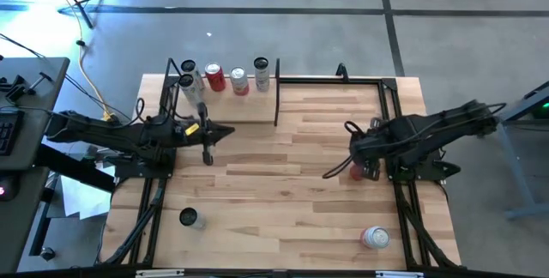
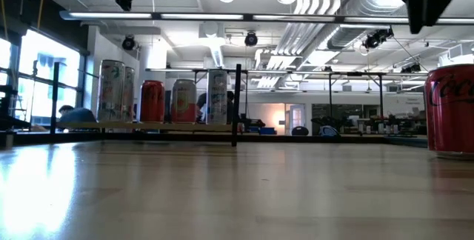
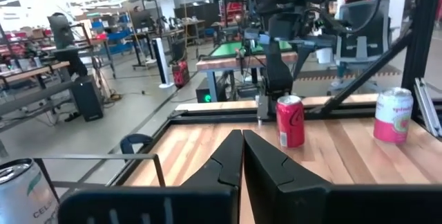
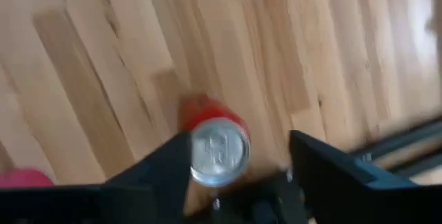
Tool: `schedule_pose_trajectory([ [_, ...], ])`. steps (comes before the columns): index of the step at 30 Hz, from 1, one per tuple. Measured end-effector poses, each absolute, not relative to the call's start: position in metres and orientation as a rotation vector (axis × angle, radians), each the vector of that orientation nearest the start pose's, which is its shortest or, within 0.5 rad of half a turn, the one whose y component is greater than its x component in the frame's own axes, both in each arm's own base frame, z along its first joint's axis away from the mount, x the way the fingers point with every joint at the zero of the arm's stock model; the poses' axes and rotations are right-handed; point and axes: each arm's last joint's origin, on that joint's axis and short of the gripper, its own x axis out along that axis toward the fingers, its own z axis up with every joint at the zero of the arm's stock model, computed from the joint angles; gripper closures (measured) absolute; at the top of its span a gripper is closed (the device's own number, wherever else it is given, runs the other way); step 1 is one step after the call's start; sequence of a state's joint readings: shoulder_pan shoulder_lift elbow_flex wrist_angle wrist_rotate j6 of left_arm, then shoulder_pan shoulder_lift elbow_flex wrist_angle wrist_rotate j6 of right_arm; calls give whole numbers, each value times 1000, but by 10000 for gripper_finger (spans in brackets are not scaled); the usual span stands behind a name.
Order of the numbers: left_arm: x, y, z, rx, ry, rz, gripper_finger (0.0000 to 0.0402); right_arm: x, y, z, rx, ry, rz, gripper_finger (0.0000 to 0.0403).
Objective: Place canned beverage on shelf
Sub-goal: Put the red-black soda can on the shelf aligned with the other red-black soda can
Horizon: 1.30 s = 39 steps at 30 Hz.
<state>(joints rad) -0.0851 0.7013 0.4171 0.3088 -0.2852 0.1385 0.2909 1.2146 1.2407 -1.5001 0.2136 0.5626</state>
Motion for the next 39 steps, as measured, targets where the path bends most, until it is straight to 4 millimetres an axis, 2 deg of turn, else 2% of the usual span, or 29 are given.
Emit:
schedule_pose_trajectory([
  [3, 169, -7, 262, 150, 9, 196, 401, 174, 46, 318, 79, 1448, -343, 127],
  [7, 172, -7, 259, 162, 27, 194, 401, 179, 47, 315, 58, 1485, -299, 103],
  [11, 173, -7, 259, 163, 29, 194, 401, 182, 49, 308, 44, 1514, -248, 101],
  [17, 173, -7, 259, 161, 31, 194, 401, 181, 50, 273, 13, 1589, -198, 101],
  [21, 173, -7, 259, 161, 31, 194, 401, 185, 52, 256, 16, 1560, -148, 101],
  [27, 173, -7, 259, 161, 32, 193, 401, 181, 51, 247, 4, 1604, -146, 101],
  [34, 173, -7, 258, 144, 31, 193, 401, 184, 51, 259, -8, 1569, -160, 101],
  [39, 173, -7, 258, 139, 37, 192, 401, 178, 48, 245, 31, 1633, -171, 101],
])
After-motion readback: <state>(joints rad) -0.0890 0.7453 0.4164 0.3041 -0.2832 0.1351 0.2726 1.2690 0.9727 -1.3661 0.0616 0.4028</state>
